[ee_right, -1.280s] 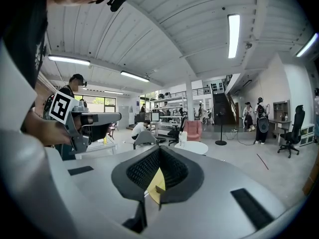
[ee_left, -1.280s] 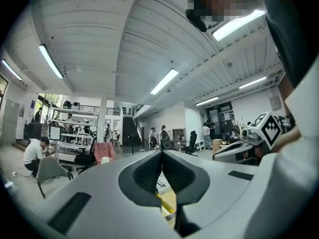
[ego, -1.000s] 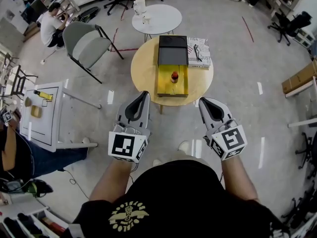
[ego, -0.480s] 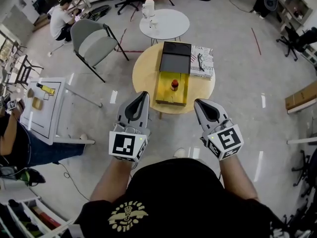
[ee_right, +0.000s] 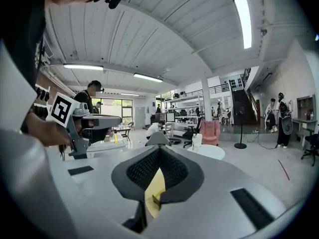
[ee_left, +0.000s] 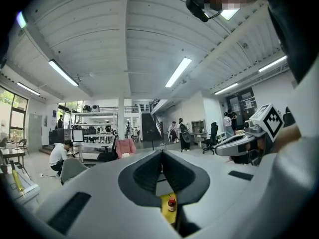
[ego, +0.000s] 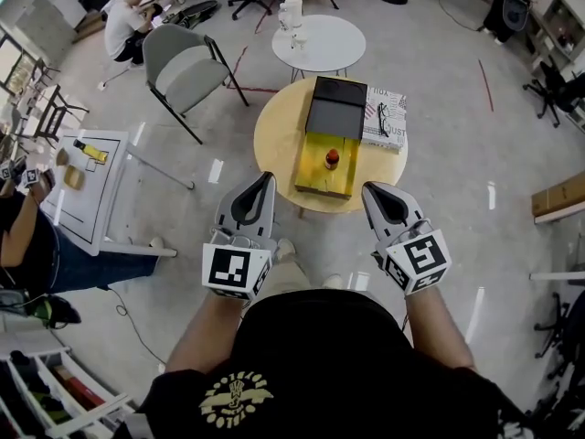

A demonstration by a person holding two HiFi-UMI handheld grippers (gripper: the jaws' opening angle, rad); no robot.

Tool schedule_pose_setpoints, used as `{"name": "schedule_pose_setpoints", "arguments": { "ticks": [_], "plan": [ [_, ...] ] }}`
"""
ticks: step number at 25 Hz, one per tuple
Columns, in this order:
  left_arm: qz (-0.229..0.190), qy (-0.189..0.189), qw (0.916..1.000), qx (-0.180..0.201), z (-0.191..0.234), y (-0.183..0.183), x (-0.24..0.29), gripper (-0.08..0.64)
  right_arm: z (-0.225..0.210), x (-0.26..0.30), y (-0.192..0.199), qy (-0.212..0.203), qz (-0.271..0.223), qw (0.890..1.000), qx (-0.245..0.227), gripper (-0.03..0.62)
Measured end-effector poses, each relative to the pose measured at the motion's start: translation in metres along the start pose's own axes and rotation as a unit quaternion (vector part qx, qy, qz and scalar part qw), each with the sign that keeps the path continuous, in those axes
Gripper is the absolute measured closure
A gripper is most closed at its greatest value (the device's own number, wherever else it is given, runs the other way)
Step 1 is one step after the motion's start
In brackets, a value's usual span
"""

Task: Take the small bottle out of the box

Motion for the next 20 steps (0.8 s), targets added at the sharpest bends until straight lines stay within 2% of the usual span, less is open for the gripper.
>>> {"name": "schedule_pose_setpoints", "arguments": {
  "ticks": [20],
  "plan": [
    [-0.012, 0.071, 0.9971, 0.023, 0.070, -0.025, 0.095, 0.543, -0.025, 0.072, -0.032, 0.055, 0.010, 0.998, 0.028, 0.578]
  ]
}}
Point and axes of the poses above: the fingertips, and each gripper's own axes: x forward along the fingers, z to its left, y out of its underside, the point moved 10 cm from there along -x, backward along the fingers, and after that the axes turned 10 degrees about z, right-handed, at the moved point
